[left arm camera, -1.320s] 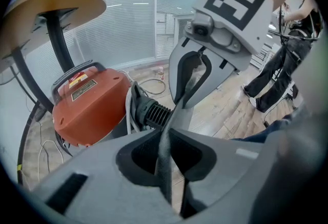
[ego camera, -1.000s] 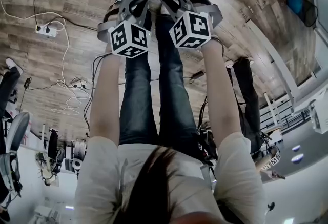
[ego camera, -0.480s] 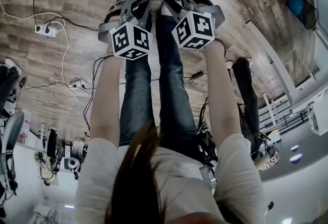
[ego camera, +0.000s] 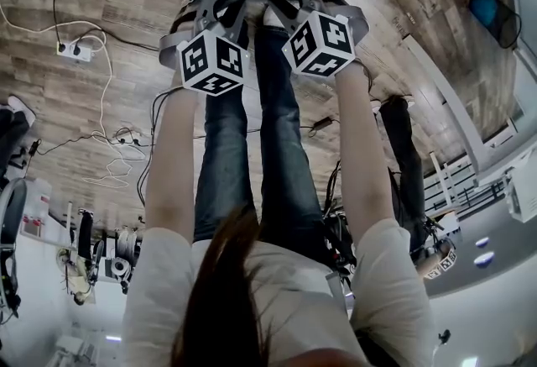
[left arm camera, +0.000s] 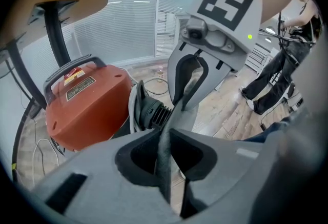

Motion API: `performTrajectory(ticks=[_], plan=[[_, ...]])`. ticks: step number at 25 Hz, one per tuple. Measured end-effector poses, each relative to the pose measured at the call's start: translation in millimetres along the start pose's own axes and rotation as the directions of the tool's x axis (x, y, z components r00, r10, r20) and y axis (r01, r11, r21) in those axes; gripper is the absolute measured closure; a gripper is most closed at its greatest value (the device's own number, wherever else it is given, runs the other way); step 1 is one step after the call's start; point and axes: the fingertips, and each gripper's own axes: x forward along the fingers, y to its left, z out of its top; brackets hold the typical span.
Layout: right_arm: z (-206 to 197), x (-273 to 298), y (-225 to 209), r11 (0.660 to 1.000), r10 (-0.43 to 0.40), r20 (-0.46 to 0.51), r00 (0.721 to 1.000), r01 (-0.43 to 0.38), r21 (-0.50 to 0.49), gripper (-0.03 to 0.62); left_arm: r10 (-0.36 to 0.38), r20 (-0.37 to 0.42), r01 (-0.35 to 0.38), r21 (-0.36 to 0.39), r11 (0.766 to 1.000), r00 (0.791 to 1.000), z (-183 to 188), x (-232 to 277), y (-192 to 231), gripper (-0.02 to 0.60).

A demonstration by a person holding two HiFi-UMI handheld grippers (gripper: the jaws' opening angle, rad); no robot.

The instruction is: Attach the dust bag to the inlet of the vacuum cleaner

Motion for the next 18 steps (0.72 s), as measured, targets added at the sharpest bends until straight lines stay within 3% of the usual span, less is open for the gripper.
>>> performTrajectory(ticks=[18], plan=[[-0.2, 1.1, -3.0, 1.0, -0.021, -0.002, 1.0, 0.021, 0.016, 0.537, 0.005, 0.0, -0.005, -0.027, 1.0, 1.0, -0.1, 2.9, 2.0, 0.509]])
